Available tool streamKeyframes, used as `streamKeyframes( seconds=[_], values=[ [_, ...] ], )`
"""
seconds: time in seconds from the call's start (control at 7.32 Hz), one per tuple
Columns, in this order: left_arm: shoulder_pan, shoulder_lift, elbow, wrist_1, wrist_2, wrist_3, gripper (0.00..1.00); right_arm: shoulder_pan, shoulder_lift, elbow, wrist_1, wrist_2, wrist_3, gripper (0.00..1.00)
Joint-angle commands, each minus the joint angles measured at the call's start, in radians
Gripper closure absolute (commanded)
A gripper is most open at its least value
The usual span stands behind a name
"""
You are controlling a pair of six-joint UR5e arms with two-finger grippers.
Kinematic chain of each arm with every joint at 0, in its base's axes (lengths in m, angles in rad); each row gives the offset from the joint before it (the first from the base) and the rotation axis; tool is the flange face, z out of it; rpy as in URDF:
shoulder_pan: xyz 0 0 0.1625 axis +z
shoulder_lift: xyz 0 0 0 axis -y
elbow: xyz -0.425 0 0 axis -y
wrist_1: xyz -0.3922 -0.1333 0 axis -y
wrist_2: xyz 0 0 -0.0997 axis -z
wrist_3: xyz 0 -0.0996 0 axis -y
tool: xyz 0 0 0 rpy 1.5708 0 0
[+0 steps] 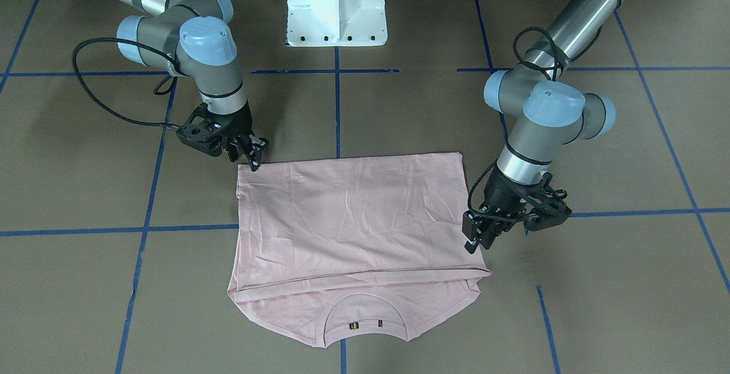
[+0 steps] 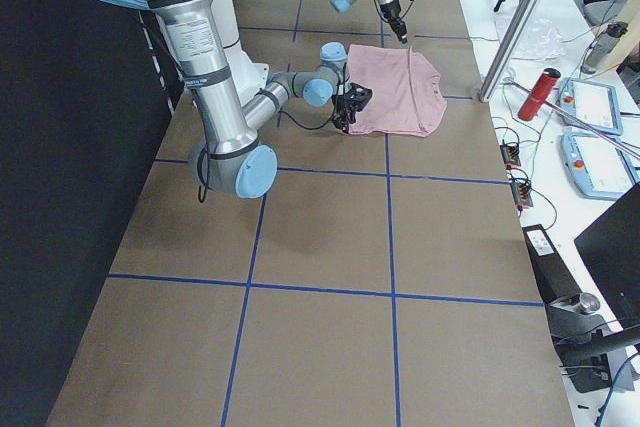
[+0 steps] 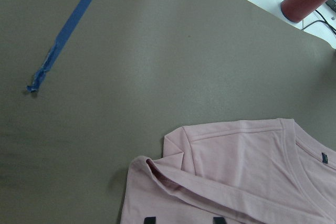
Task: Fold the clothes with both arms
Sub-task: 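Move the right gripper to the folded shirt's near corner and grasp it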
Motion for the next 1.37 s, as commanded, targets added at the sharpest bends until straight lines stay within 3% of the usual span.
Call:
streamKeyframes(
  seconds=[0.0, 0.14, 0.27, 0.68, 0.82, 1.09, 1.23],
  values=[
    [0.000, 0.000, 0.001, 0.001, 0.002, 0.001, 0.53, -0.002, 0.004, -0.022, 0.003, 0.000, -0.005, 0.43],
    [0.002, 0.000, 0.001, 0.001, 0.002, 0.001, 0.53, -0.002, 0.004, -0.022, 0.003, -0.002, 0.000, 0.57],
    [0.002, 0.000, 0.001, 0.001, 0.002, 0.002, 0.53, 0.000, 0.006, -0.022, 0.003, -0.002, 0.003, 0.96],
    [0.002, 0.000, 0.004, 0.001, 0.002, 0.002, 0.53, 0.005, 0.000, 0.001, 0.003, 0.000, -0.002, 1.00],
    [0.002, 0.000, 0.004, -0.001, 0.002, 0.002, 0.53, 0.006, -0.011, 0.047, 0.003, 0.001, 0.001, 1.00],
    [0.002, 0.000, -0.001, -0.001, 0.002, 0.001, 0.53, -0.073, -0.171, 0.329, -0.042, 0.027, 0.030, 1.00],
    [0.002, 0.000, -0.009, -0.001, -0.003, 0.008, 0.53, -0.141, -0.224, 0.425, -0.050, 0.082, 0.102, 1.00]
  ],
)
